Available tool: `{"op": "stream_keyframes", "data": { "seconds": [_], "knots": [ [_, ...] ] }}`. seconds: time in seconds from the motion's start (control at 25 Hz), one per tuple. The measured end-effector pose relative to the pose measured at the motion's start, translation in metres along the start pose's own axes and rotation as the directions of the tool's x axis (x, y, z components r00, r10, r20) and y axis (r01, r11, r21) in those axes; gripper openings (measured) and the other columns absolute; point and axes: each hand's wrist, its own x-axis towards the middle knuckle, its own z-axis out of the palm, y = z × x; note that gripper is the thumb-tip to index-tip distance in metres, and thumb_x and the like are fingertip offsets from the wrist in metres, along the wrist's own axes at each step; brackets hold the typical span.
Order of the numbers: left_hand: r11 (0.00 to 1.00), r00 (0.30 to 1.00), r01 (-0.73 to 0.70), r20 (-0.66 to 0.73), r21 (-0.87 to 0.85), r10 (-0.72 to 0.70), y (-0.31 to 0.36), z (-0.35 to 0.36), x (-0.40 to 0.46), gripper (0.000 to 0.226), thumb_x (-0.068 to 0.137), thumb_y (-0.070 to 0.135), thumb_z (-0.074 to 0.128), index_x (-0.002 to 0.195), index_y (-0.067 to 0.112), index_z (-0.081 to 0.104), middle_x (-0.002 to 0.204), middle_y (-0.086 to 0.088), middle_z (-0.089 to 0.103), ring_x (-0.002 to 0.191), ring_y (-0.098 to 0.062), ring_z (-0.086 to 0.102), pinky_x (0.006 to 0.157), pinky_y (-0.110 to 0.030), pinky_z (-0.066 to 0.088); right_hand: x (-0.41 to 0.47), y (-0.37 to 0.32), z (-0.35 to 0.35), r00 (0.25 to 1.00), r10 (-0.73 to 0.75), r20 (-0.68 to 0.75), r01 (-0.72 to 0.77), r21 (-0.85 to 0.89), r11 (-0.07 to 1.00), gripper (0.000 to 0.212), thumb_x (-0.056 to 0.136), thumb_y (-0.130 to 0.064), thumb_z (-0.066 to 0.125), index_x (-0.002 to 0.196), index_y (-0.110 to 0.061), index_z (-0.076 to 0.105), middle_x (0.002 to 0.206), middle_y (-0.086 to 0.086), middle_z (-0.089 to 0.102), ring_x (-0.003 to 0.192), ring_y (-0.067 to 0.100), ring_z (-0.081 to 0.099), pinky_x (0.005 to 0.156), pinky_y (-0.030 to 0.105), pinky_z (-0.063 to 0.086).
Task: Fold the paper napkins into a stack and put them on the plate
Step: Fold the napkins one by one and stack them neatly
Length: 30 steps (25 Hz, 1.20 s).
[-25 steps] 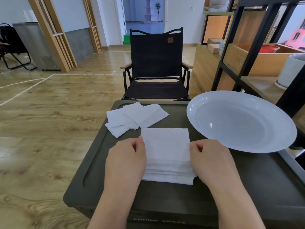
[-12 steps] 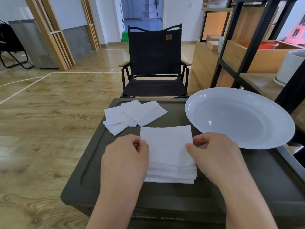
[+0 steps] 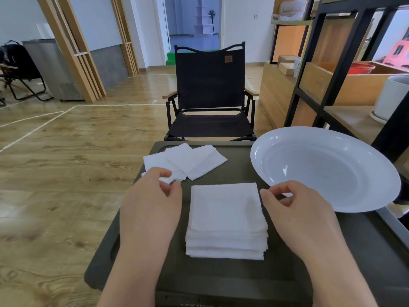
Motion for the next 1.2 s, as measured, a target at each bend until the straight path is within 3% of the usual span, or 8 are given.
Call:
{"op": "stream_keyframes", "data": {
  "seconds": [0.12, 0.28, 0.44, 0.56, 0.72, 0.84, 0.96, 1.2],
  "knots": [
    [0.977, 0.967, -0.212, 0.145, 0.016, 0.208, 0.015, 0.028, 0.047, 0.020, 0.084, 0.033, 0.065, 0.103, 0.029, 0.064, 0.082, 0.017, 0.061, 0.079, -0.007, 0.056, 0.059, -0.018, 0.037, 0.001, -0.004, -0.005, 0.999, -0.027, -0.040, 0.029, 0.049, 0.998, 0.012, 0.087, -0.045, 0.056, 0.088, -0.033, 0.055, 0.070, -0.015, 0.059, 0.063, 0.003, 0.052, 0.049, 0.014, 0.030],
    [0.866, 0.821, -0.462, 0.462, 0.193, 0.335, 0.018, 0.074, 0.082, 0.030, 0.083, 0.043, 0.066, 0.106, 0.024, 0.064, 0.116, 0.001, 0.060, 0.114, -0.020, 0.045, 0.093, -0.031, 0.038, 0.003, -0.002, -0.010, 0.997, -0.050, -0.056, 0.056, 0.111, 0.992, 0.012, 0.088, -0.043, 0.056, 0.093, -0.032, 0.058, 0.072, -0.011, 0.063, 0.066, 0.004, 0.056, 0.051, 0.016, 0.034],
    [0.812, 0.837, -0.518, 0.354, 0.268, 0.417, 0.013, 0.083, 0.080, 0.022, 0.093, 0.030, 0.052, 0.099, 0.018, 0.069, 0.115, -0.002, 0.062, 0.111, -0.020, 0.047, 0.097, -0.029, 0.033, 0.005, -0.001, -0.012, 0.994, -0.059, -0.090, 0.073, 0.163, 0.984, 0.009, 0.088, -0.040, 0.057, 0.094, -0.034, 0.058, 0.075, -0.012, 0.065, 0.069, 0.003, 0.057, 0.052, 0.015, 0.034],
    [0.879, 0.872, -0.475, 0.156, 0.045, 0.463, 0.022, 0.041, 0.070, 0.013, 0.093, 0.025, 0.055, 0.093, 0.019, 0.066, 0.107, 0.003, 0.060, 0.105, -0.016, 0.049, 0.087, -0.026, 0.036, 0.003, -0.005, -0.010, 0.986, -0.124, -0.112, 0.144, 0.188, 0.972, 0.009, 0.086, -0.038, 0.061, 0.092, -0.039, 0.055, 0.083, -0.018, 0.064, 0.071, 0.000, 0.059, 0.051, 0.008, 0.034],
    [0.792, 0.784, -0.567, 0.146, -0.224, 0.603, 0.032, -0.031, 0.018, 0.009, 0.089, 0.047, 0.049, 0.086, 0.040, 0.054, 0.095, 0.022, 0.058, 0.099, 0.005, 0.047, 0.072, -0.016, 0.034, -0.006, -0.017, -0.010, 0.938, -0.347, -0.028, 0.342, 0.261, 0.903, 0.058, 0.074, -0.036, 0.076, 0.116, -0.055, 0.040, 0.117, -0.030, 0.049, 0.104, -0.008, 0.048, 0.077, 0.007, 0.038],
    [0.760, 0.749, -0.407, 0.291, -0.507, 0.595, 0.032, -0.041, -0.024, 0.018, 0.086, 0.053, 0.048, 0.087, 0.038, 0.058, 0.086, 0.021, 0.062, 0.086, -0.001, 0.057, 0.069, -0.022, 0.042, -0.011, -0.020, -0.012, 0.887, -0.451, 0.103, 0.374, 0.413, 0.830, 0.047, 0.070, -0.042, 0.073, 0.113, -0.050, 0.054, 0.118, -0.030, 0.057, 0.111, -0.009, 0.050, 0.089, 0.019, 0.039],
    [0.669, 0.867, -0.052, 0.299, -0.742, 0.399, 0.026, -0.031, -0.030, 0.029, 0.078, 0.060, 0.048, 0.090, 0.039, 0.064, 0.084, 0.020, 0.068, 0.078, 0.003, 0.063, 0.075, -0.021, 0.048, -0.012, -0.020, -0.014, 0.910, -0.370, 0.188, 0.152, 0.680, 0.717, 0.023, 0.065, -0.041, 0.074, 0.088, -0.040, 0.072, 0.089, -0.016, 0.075, 0.085, 0.001, 0.069, 0.073, 0.022, 0.052],
    [0.527, 0.801, 0.420, 0.575, -0.739, 0.168, 0.018, -0.006, -0.026, 0.027, 0.071, 0.043, 0.073, 0.093, 0.028, 0.077, 0.098, 0.002, 0.077, 0.091, -0.018, 0.073, 0.070, -0.029, 0.058, -0.007, -0.017, 0.001, 0.967, -0.129, 0.220, -0.063, 0.695, 0.716, 0.023, 0.065, -0.048, 0.067, 0.082, -0.035, 0.075, 0.082, -0.012, 0.075, 0.072, 0.005, 0.068, 0.069, 0.026, 0.052]
  ]
}}
